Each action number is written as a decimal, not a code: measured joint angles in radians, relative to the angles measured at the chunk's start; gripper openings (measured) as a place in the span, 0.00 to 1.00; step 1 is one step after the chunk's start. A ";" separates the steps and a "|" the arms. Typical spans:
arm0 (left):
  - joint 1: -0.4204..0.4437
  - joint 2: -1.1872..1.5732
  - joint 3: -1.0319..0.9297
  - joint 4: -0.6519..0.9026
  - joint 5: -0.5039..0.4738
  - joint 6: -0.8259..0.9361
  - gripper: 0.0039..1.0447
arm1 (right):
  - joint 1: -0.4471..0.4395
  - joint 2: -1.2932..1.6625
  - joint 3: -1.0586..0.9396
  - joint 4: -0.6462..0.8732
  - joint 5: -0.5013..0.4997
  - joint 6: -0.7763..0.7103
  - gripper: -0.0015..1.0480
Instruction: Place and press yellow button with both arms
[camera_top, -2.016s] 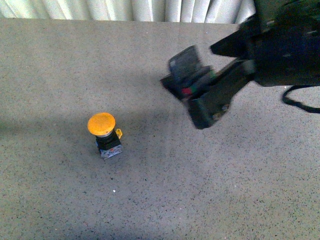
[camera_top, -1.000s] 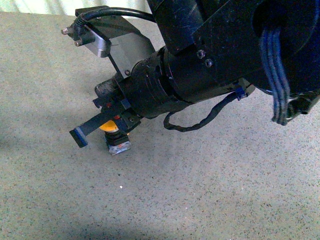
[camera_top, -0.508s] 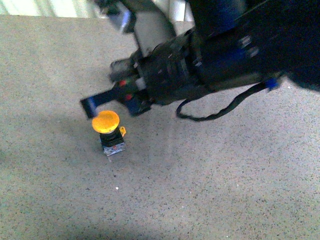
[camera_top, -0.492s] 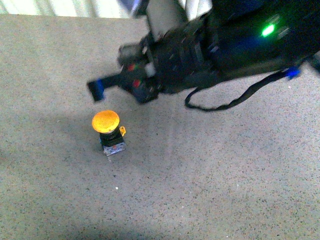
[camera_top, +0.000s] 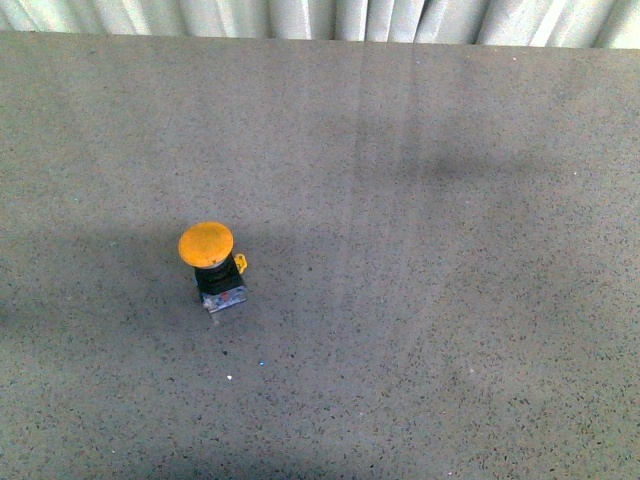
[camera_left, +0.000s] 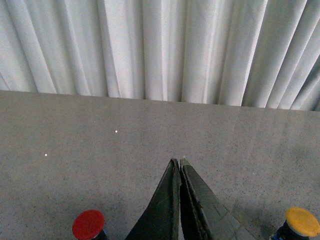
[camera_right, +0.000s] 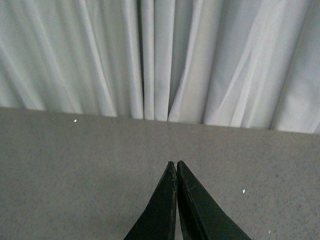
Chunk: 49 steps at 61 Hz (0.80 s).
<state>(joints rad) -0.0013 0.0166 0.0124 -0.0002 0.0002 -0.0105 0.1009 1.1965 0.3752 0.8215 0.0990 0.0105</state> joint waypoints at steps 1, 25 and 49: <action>0.000 0.000 0.000 0.000 0.000 0.000 0.01 | -0.003 -0.009 -0.016 0.002 -0.005 -0.001 0.01; 0.000 0.000 0.000 0.000 0.000 0.000 0.01 | -0.098 -0.235 -0.217 -0.029 -0.092 -0.004 0.01; 0.000 0.000 0.000 0.000 0.000 0.000 0.01 | -0.100 -0.474 -0.314 -0.171 -0.099 -0.005 0.01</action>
<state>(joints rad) -0.0013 0.0166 0.0124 -0.0006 0.0002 -0.0105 0.0013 0.7227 0.0608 0.6506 0.0002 0.0059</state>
